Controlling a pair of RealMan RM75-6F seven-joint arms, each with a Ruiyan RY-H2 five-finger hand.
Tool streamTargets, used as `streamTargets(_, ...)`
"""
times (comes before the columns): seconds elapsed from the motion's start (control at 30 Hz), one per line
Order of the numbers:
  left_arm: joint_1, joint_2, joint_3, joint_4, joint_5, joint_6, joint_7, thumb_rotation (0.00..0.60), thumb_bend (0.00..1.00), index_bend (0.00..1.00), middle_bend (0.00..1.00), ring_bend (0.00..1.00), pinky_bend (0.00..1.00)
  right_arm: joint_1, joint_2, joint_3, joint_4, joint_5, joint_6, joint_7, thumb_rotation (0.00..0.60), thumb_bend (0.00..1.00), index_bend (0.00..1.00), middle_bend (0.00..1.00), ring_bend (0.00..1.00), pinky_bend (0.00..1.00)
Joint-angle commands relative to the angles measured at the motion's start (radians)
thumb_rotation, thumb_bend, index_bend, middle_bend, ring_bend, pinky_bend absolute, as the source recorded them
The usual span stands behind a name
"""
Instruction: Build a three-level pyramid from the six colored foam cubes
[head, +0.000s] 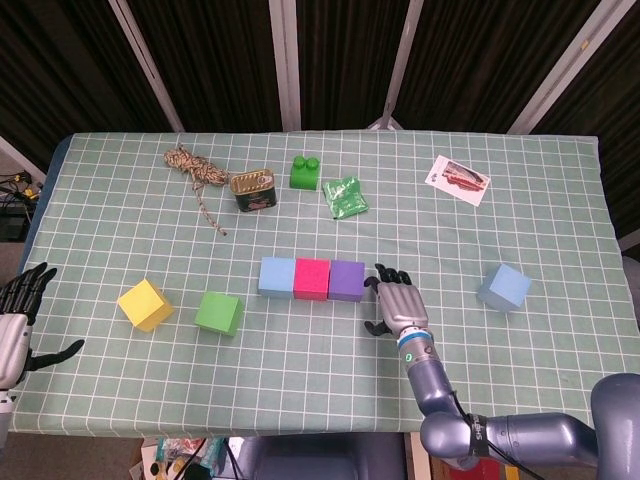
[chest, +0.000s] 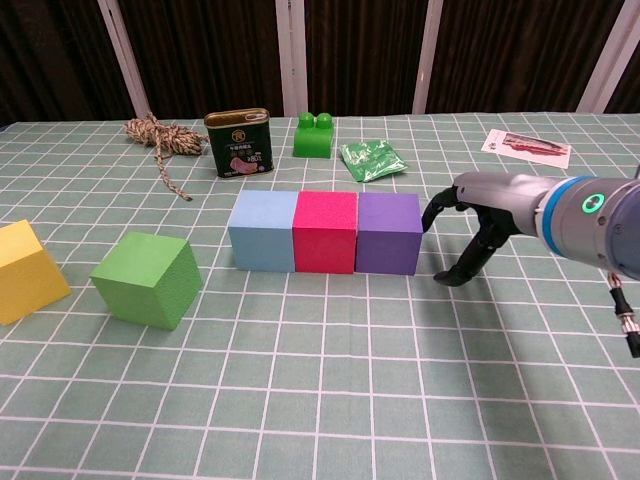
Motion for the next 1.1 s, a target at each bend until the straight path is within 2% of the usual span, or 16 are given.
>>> streamTargets(0.03, 0.0, 0.0, 0.0, 0.0, 0.0, 0.0, 0.0, 0.6, 0.1, 0.0, 0.0, 0.0, 0.0, 0.0, -0.001, 0.0, 0.0, 0.0, -0.002, 0.001, 0.6, 0.31, 0.27, 0.0, 0.0, 0.0)
streamTargets(0.27, 0.0, 0.0, -0.001, -0.001, -0.001, 0.0, 0.001, 0.6, 0.1, 0.0, 0.0, 0.0, 0.0, 0.001, -0.001, 0.0, 0.009, 0.004, 0.0, -0.001, 0.6, 0.31, 0.22, 0.0, 0.0, 0.0)
streamTargets(0.47, 0.0, 0.0, -0.001, -0.001, -0.005, -0.002, 0.004, 0.6, 0.1, 0.0, 0.0, 0.0, 0.0, -0.004, 0.007, -0.003, 0.009, 0.001, 0.005, 0.0, 0.6, 0.31, 0.12, 0.0, 0.0, 0.0)
streamTargets(0.67, 0.0, 0.0, -0.002, -0.003, -0.012, -0.005, 0.011, 0.6, 0.1, 0.0, 0.0, 0.0, 0.0, -0.029, 0.042, -0.017, -0.011, -0.022, 0.017, 0.017, 0.6, 0.31, 0.1, 0.0, 0.0, 0.0)
streamTargets(0.87, 0.001, 0.0, -0.003, -0.003, -0.017, -0.005, 0.021, 0.6, 0.1, 0.0, 0.0, 0.0, 0.0, -0.092, 0.117, -0.051, -0.064, -0.11, 0.049, 0.071, 0.6, 0.31, 0.08, 0.0, 0.0, 0.0)
streamTargets(1.1, -0.002, -0.005, -0.006, -0.002, -0.031, -0.013, 0.054, 0.6, 0.1, 0.0, 0.0, 0.0, 0.0, -0.189, 0.232, -0.124, -0.129, -0.279, 0.094, 0.148, 0.6, 0.31, 0.08, 0.0, 0.0, 0.0)
